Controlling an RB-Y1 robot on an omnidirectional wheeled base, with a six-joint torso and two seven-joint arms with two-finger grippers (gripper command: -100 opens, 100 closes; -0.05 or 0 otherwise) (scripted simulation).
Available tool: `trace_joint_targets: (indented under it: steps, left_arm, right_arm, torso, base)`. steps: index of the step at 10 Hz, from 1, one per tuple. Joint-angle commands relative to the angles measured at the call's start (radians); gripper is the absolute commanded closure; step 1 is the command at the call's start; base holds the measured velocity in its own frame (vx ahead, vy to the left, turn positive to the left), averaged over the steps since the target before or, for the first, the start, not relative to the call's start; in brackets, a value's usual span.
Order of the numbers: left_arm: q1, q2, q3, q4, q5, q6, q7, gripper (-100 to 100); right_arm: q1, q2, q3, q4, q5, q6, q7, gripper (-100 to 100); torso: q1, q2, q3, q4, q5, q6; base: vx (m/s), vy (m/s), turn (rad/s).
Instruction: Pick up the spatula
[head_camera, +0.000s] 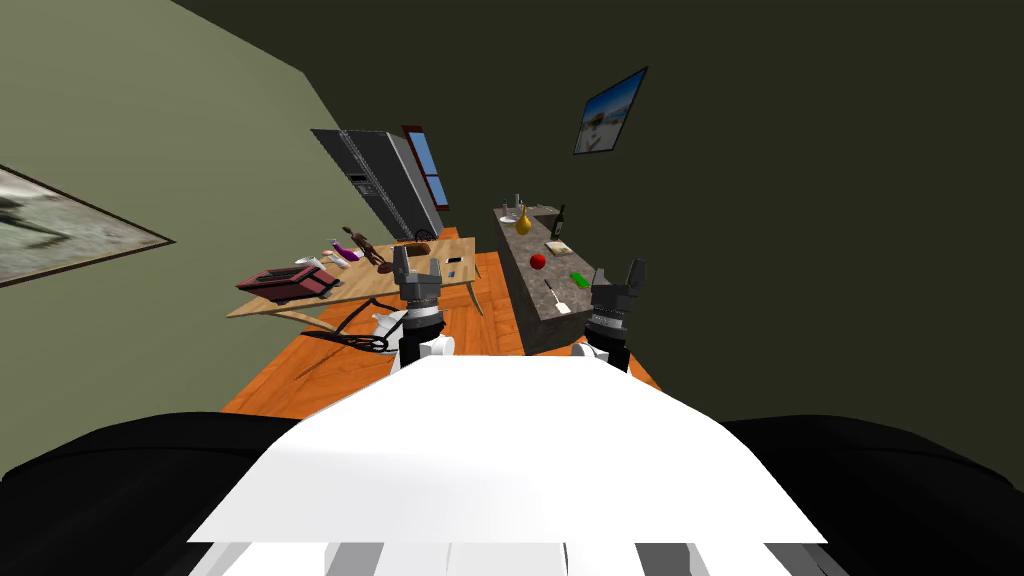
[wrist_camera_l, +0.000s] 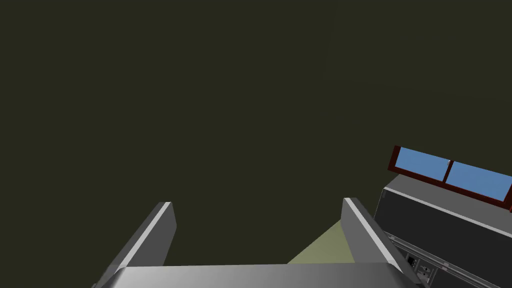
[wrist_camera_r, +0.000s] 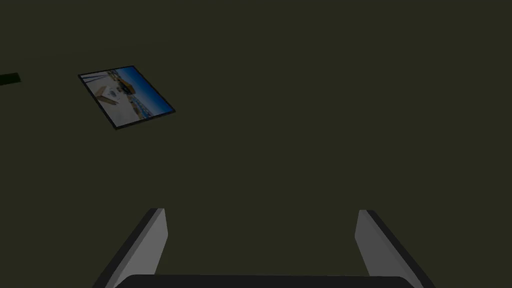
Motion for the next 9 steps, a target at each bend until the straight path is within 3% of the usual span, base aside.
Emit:
trace_joint_targets:
  steps: [1, 6, 7, 9]
  left_arm:
    - [0.0, 0.0, 0.0, 0.0, 0.0, 0.0, 0.0, 0]
    - [0.0, 0.0, 0.0, 0.0, 0.0, 0.0, 0.0, 0]
    - [0.0, 0.0, 0.0, 0.0, 0.0, 0.0, 0.0, 0]
    - [0.0, 0.0, 0.0, 0.0, 0.0, 0.0, 0.0, 0]
  right_arm:
    - [0.006, -0.041, 0.009, 0.008, -0.003, 0.005, 0.003, -100]
    - [0.047, -0.184, 0.059, 0.055, -0.02, 0.032, 0.022, -100]
    - [0.047, -0.189, 0.059, 0.055, -0.02, 0.032, 0.022, -100]
    - [0.079, -0.259, 0.095, 0.094, -0.032, 0.051, 0.036, -100]
  torso:
    - [0.0, 0.0, 0.0, 0.0, 0.0, 0.0]
    - [-0.003, 0.003, 0.002, 0.001, -0.001, 0.0]
    - [-0.002, 0.003, 0.002, 0.001, -0.001, 0.0]
    - [-0.002, 0.003, 0.002, 0.001, -0.001, 0.0]
  base:
    - [-0.007, -0.011, 0.031]
    - [-0.034, -0.04, 0.051]
    - [-0.029, -0.02, 0.024]
    - [-0.055, -0.037, 0.082]
